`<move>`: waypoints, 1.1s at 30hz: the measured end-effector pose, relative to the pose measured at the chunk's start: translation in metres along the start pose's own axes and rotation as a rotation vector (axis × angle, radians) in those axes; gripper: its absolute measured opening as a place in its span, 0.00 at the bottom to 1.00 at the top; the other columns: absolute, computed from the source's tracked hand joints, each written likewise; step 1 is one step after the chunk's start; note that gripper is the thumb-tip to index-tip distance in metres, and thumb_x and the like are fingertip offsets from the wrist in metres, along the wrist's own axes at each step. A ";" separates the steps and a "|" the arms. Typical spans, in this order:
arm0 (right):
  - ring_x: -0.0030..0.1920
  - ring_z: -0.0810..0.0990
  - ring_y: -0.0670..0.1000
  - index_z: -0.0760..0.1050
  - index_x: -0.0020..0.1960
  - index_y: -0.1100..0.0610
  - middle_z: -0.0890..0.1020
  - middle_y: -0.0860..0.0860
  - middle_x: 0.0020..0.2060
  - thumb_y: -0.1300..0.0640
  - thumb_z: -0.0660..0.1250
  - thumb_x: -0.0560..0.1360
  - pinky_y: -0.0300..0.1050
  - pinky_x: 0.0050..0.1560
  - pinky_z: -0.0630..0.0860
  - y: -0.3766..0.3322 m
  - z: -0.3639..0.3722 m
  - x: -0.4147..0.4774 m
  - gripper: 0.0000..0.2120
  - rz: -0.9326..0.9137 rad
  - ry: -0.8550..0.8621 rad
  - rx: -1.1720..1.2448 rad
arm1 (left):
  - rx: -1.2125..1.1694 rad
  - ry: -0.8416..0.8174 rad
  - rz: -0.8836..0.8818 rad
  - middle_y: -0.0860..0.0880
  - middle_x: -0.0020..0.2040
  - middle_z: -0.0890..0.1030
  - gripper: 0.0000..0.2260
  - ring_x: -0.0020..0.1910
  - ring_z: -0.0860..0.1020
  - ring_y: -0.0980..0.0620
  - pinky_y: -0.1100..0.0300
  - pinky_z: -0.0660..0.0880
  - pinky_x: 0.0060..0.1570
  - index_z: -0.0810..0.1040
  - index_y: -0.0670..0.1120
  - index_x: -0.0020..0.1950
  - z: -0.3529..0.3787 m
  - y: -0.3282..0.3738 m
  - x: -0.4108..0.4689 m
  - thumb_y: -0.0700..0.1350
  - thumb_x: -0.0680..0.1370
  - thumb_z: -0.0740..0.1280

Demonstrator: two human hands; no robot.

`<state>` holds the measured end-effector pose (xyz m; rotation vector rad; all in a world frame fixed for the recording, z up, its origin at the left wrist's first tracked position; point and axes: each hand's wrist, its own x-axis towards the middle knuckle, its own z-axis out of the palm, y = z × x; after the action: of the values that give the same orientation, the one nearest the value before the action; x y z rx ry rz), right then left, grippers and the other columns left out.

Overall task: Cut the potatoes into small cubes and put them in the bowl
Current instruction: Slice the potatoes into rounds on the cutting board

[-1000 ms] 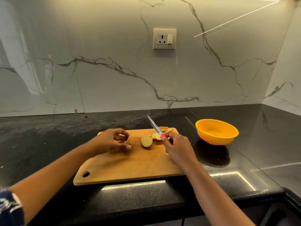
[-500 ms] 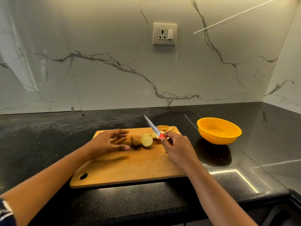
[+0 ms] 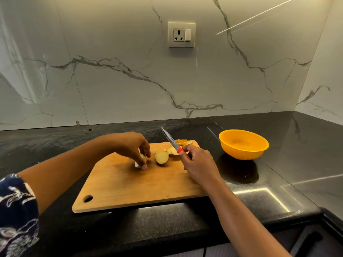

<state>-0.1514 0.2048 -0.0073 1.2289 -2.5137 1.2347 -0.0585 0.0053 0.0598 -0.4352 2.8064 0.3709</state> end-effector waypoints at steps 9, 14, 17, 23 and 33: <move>0.34 0.76 0.44 0.77 0.58 0.53 0.77 0.43 0.35 0.50 0.61 0.79 0.34 0.31 0.68 -0.010 0.004 -0.008 0.12 -0.059 -0.019 -0.020 | -0.583 0.537 0.098 0.56 0.46 0.83 0.22 0.48 0.80 0.64 0.70 0.77 0.47 0.80 0.53 0.48 0.061 -0.037 -0.053 0.55 0.56 0.75; 0.33 0.73 0.43 0.76 0.62 0.51 0.80 0.45 0.41 0.48 0.60 0.79 0.33 0.30 0.61 -0.019 0.008 -0.015 0.14 -0.110 -0.051 -0.119 | -0.590 0.628 0.113 0.67 0.44 0.81 0.17 0.50 0.79 0.67 0.75 0.74 0.48 0.80 0.60 0.48 0.072 -0.045 -0.057 0.51 0.61 0.75; 0.37 0.74 0.44 0.73 0.65 0.50 0.81 0.47 0.46 0.48 0.59 0.80 0.34 0.32 0.64 -0.026 0.009 -0.016 0.16 -0.132 -0.108 -0.189 | -0.557 0.634 0.155 0.71 0.45 0.80 0.15 0.52 0.77 0.69 0.77 0.71 0.50 0.79 0.66 0.48 0.072 -0.048 -0.059 0.54 0.62 0.73; 0.43 0.73 0.43 0.70 0.67 0.49 0.81 0.47 0.51 0.49 0.58 0.80 0.36 0.38 0.67 -0.042 0.011 -0.025 0.17 -0.155 -0.182 -0.255 | -0.552 0.642 0.181 0.69 0.49 0.80 0.17 0.55 0.76 0.68 0.75 0.70 0.54 0.79 0.63 0.52 0.075 -0.051 -0.059 0.54 0.63 0.72; 0.54 0.76 0.49 0.63 0.73 0.49 0.79 0.48 0.57 0.51 0.54 0.81 0.44 0.51 0.71 -0.067 0.029 -0.048 0.20 -0.168 -0.162 -0.227 | -0.542 0.771 0.153 0.59 0.45 0.83 0.18 0.48 0.80 0.65 0.71 0.75 0.50 0.80 0.57 0.50 0.082 -0.043 -0.060 0.54 0.62 0.74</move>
<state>-0.0657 0.1913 -0.0035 1.4967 -2.5085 0.8190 0.0290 0.0049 -0.0070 -0.5657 3.4599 1.2485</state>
